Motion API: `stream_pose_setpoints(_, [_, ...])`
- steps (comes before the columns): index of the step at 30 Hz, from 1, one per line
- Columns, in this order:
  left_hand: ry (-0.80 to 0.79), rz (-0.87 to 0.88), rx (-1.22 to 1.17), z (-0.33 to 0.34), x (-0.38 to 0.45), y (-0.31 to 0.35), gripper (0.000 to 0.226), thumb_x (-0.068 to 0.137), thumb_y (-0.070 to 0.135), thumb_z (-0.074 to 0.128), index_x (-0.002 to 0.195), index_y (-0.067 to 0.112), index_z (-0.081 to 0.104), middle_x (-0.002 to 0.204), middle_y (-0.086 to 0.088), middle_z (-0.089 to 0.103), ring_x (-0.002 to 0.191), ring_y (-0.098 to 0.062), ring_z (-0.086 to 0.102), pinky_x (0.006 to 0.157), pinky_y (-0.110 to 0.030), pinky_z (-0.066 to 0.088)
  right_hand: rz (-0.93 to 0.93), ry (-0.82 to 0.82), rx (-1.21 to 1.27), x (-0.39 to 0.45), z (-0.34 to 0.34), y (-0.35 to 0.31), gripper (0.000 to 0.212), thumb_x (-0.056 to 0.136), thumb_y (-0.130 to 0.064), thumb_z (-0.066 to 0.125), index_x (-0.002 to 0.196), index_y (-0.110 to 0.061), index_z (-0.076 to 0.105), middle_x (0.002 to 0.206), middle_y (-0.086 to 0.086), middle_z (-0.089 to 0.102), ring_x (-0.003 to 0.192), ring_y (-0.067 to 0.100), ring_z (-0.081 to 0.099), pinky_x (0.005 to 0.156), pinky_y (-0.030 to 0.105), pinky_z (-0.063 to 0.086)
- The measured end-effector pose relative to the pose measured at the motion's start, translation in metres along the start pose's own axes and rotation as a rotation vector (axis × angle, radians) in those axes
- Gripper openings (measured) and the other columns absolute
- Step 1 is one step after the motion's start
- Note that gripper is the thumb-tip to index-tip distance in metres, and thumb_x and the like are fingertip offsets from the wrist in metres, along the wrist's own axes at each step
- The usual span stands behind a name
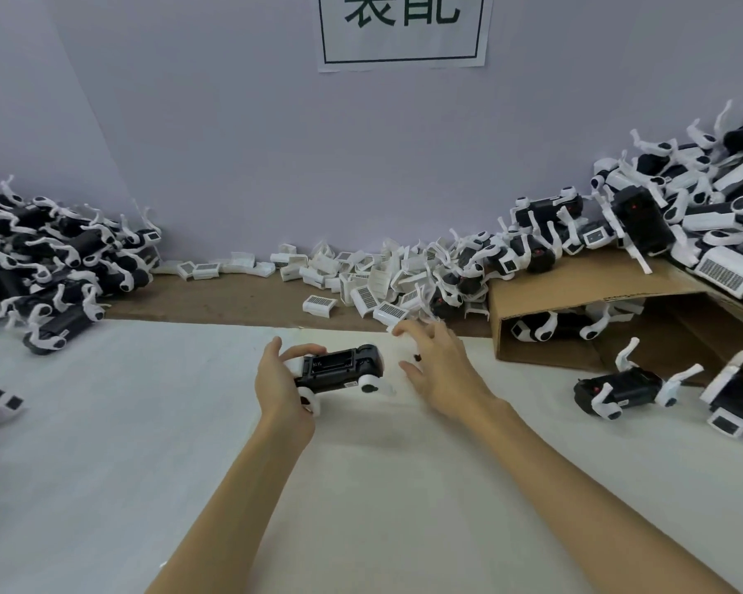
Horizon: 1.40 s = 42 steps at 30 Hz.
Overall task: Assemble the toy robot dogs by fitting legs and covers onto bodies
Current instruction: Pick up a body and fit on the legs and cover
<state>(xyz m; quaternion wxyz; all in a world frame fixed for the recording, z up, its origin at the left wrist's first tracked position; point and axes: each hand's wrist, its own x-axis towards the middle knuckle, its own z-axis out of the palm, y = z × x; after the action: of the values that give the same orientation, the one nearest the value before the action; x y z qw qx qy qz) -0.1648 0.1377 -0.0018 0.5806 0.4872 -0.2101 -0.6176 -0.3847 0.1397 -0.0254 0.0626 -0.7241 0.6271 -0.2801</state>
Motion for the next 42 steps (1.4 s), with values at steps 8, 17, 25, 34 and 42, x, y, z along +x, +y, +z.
stream_pose_setpoints(8, [-0.097, 0.067, 0.218, 0.01, -0.004, -0.019, 0.07, 0.109, 0.049, 0.04, 0.055, 0.019, 0.073, 0.082, -0.01, 0.08, 0.074, -0.028, 0.072, 0.066, -0.034, 0.047, 0.09, 0.236, 0.357, -0.069, -0.025, 0.015, 0.044, 0.095, -0.033, 0.075, 0.127, -0.037, 0.045, 0.11, -0.015, 0.059, 0.096, -0.003, 0.058, 0.077, 0.008, 0.044])
stream_pose_setpoints(17, [-0.228, 0.129, 0.39, 0.019, -0.016, -0.03, 0.074, 0.105, 0.073, 0.034, 0.066, 0.024, 0.074, 0.084, -0.002, 0.075, 0.077, -0.022, 0.062, 0.053, -0.028, 0.031, 0.097, 0.202, 0.63, -0.082, -0.035, 0.005, 0.044, 0.091, -0.027, 0.081, 0.121, -0.034, 0.049, 0.116, -0.016, 0.071, 0.105, 0.008, 0.069, 0.09, 0.02, 0.052])
stream_pose_setpoints(25, [-0.393, 0.335, 0.495, 0.026, -0.03, -0.042, 0.068, 0.106, 0.069, 0.039, 0.084, 0.015, 0.074, 0.097, -0.012, 0.078, 0.091, -0.037, 0.071, 0.068, -0.034, 0.051, -0.047, 0.261, 0.36, -0.088, -0.035, -0.005, 0.062, 0.082, -0.058, 0.075, 0.136, -0.029, 0.065, 0.109, -0.009, 0.058, 0.103, 0.006, 0.056, 0.085, 0.009, 0.041])
stream_pose_setpoints(34, [-0.514, 0.537, 0.482, 0.031, -0.045, -0.045, 0.056, 0.109, 0.06, 0.041, 0.096, 0.018, 0.075, 0.095, -0.009, 0.074, 0.085, -0.017, 0.077, 0.057, -0.022, 0.054, -0.253, 0.276, -0.009, -0.089, -0.024, -0.019, 0.063, 0.094, -0.06, 0.061, 0.142, -0.018, 0.062, 0.125, -0.004, 0.063, 0.118, 0.02, 0.055, 0.098, 0.04, 0.048])
stream_pose_setpoints(42, [-0.738, 0.501, 0.674, 0.024, -0.041, -0.044, 0.057, 0.089, 0.071, 0.057, 0.135, 0.039, 0.053, 0.11, 0.015, 0.065, 0.097, -0.017, 0.072, 0.083, -0.031, 0.058, -0.135, 0.181, -0.119, -0.089, -0.024, -0.017, 0.055, 0.087, -0.01, 0.076, 0.139, -0.015, 0.057, 0.133, -0.001, 0.062, 0.124, 0.022, 0.056, 0.105, 0.034, 0.043])
